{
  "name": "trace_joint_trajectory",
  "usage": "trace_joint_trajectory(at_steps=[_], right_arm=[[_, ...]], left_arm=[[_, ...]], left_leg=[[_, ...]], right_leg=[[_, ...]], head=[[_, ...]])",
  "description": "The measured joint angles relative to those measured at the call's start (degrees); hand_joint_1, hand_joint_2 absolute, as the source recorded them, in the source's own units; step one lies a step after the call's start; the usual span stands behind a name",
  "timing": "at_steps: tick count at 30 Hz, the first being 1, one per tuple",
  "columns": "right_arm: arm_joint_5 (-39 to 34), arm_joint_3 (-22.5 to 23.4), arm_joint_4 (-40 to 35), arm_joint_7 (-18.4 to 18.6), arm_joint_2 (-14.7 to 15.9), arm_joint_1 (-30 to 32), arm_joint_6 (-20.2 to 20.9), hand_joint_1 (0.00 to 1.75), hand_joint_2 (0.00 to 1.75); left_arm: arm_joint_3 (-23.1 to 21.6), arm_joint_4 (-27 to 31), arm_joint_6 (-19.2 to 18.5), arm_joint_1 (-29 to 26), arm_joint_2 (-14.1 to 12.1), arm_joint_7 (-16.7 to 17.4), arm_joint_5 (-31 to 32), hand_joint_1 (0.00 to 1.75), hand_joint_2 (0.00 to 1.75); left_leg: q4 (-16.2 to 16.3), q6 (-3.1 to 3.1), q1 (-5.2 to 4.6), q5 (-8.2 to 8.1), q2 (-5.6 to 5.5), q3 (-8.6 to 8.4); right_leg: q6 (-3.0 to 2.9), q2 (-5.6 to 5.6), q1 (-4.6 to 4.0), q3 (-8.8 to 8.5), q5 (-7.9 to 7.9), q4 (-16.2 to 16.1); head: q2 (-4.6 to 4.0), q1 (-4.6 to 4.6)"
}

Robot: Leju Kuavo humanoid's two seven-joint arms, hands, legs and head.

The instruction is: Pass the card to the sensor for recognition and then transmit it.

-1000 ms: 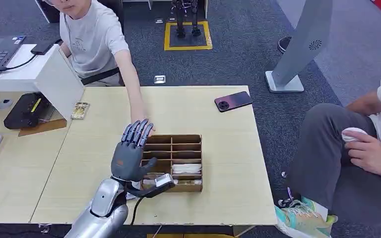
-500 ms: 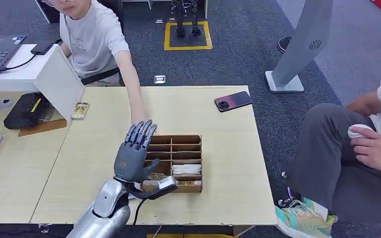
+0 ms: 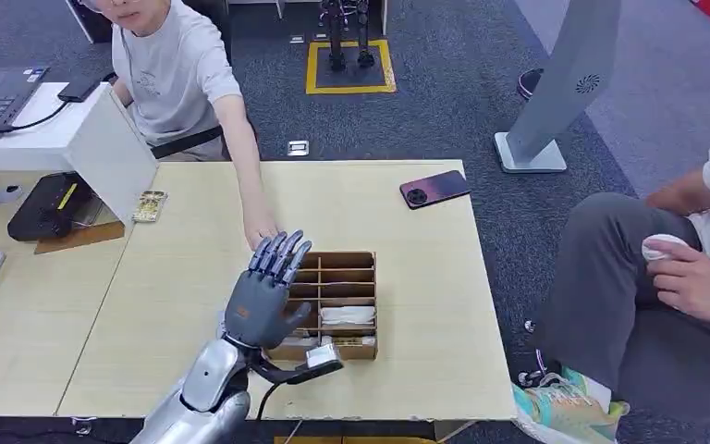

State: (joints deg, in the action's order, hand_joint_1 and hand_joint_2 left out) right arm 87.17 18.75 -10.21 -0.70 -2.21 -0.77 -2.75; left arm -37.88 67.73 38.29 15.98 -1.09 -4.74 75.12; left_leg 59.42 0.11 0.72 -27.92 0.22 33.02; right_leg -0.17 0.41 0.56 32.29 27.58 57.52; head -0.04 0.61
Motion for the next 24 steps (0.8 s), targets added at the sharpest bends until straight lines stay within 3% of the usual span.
trace_joint_trajectory(at_steps=[24], right_arm=[[0.0,-0.1,0.0,0.0,0.0,0.0,0.0,0.0,1.75]], left_arm=[[-0.2,0.1,0.0,0.0,0.0,1.1,0.0,0.0,1.75]], left_leg=[[0.0,0.0,0.0,0.0,0.0,0.0]], right_leg=[[0.0,0.0,0.0,0.0,0.0,0.0]], head=[[0.0,0.0]])
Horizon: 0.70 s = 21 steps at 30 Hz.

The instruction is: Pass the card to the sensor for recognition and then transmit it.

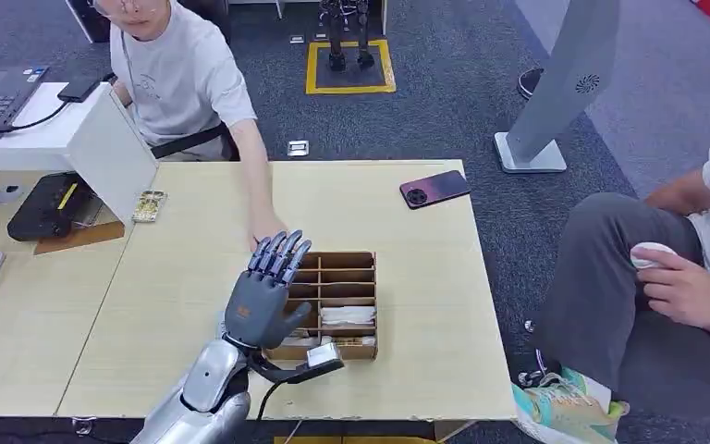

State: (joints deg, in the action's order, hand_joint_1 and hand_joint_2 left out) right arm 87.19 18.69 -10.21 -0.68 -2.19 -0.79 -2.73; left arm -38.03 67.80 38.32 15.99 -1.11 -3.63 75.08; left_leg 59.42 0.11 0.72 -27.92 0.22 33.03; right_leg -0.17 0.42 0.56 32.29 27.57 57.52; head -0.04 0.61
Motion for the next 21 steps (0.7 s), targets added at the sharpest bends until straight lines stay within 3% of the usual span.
trace_joint_trajectory(at_steps=[21], right_arm=[[0.0,0.0,0.0,0.0,0.0,0.0,0.0,0.0,1.75]], left_arm=[[0.0,-1.0,-0.1,0.1,0.0,0.5,-1.1,0.0,1.75]], left_leg=[[0.0,0.0,0.0,0.0,0.0,0.0]], right_leg=[[0.0,0.0,0.0,0.0,0.0,0.0]], head=[[0.0,0.02]])
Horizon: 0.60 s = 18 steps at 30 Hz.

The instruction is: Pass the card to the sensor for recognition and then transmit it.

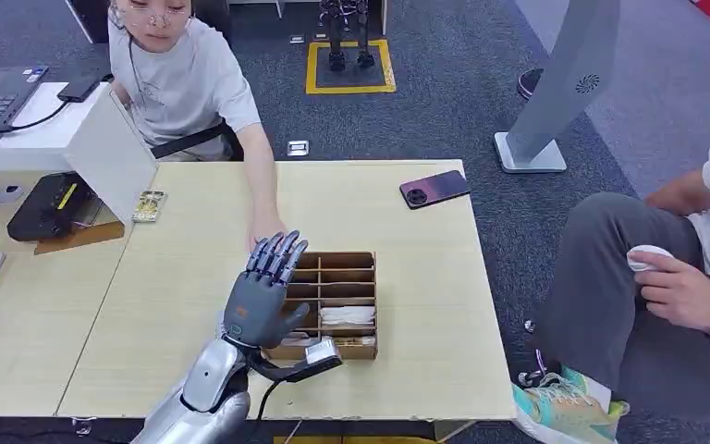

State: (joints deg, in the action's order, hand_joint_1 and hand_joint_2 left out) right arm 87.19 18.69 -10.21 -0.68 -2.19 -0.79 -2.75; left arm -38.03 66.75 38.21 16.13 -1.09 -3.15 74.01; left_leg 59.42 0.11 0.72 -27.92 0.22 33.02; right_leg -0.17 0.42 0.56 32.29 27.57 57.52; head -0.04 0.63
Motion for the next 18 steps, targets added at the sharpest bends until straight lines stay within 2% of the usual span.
trace_joint_trajectory(at_steps=[13,18], right_arm=[[0.0,0.0,0.0,0.0,0.0,0.0,0.0,0.0,1.75],[-0.1,0.0,0.0,0.0,0.0,0.0,0.0,0.0,1.75]], left_arm=[[0.0,-0.6,-0.1,0.1,0.0,0.3,0.0,0.0,1.75],[0.0,-0.6,0.0,0.1,0.0,1.4,0.4,0.0,1.75]], left_leg=[[0.0,0.0,0.0,0.0,0.0,0.0],[0.0,0.0,0.0,0.0,0.0,0.0]], right_leg=[[0.0,0.0,0.0,0.0,0.0,0.0],[0.0,0.0,0.0,0.0,0.0,0.0]], head=[[0.0,-0.02],[0.0,-0.02]])
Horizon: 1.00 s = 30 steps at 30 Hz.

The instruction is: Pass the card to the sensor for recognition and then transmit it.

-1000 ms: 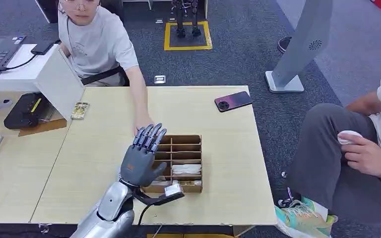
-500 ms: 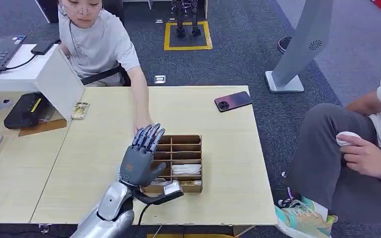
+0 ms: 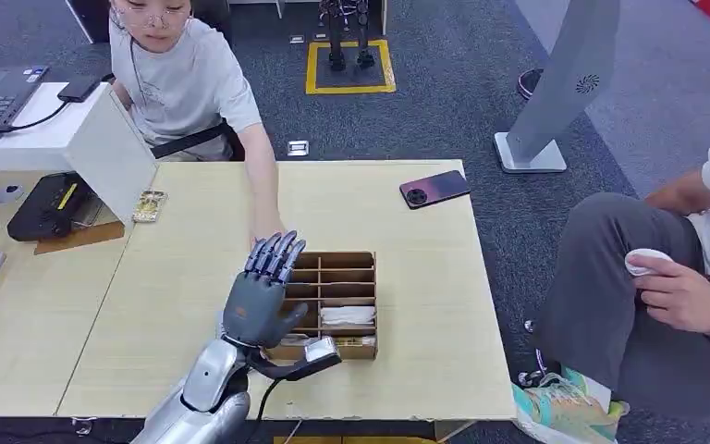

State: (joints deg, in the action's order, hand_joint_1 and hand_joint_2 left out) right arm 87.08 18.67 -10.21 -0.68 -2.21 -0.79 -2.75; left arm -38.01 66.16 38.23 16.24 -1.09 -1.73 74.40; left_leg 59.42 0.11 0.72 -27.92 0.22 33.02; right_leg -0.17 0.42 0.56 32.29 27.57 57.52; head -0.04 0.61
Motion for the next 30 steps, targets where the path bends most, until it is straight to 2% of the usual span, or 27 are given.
trace_joint_trajectory(at_steps=[30], right_arm=[[-0.1,0.0,0.0,0.1,0.0,0.0,-0.2,0.0,1.75]], left_arm=[[0.5,0.0,0.1,0.0,0.1,0.5,0.2,0.0,1.75]], left_leg=[[0.0,0.0,0.0,0.0,0.0,0.0]], right_leg=[[0.0,0.0,0.0,0.0,0.0,0.0]], head=[[0.0,0.0]])
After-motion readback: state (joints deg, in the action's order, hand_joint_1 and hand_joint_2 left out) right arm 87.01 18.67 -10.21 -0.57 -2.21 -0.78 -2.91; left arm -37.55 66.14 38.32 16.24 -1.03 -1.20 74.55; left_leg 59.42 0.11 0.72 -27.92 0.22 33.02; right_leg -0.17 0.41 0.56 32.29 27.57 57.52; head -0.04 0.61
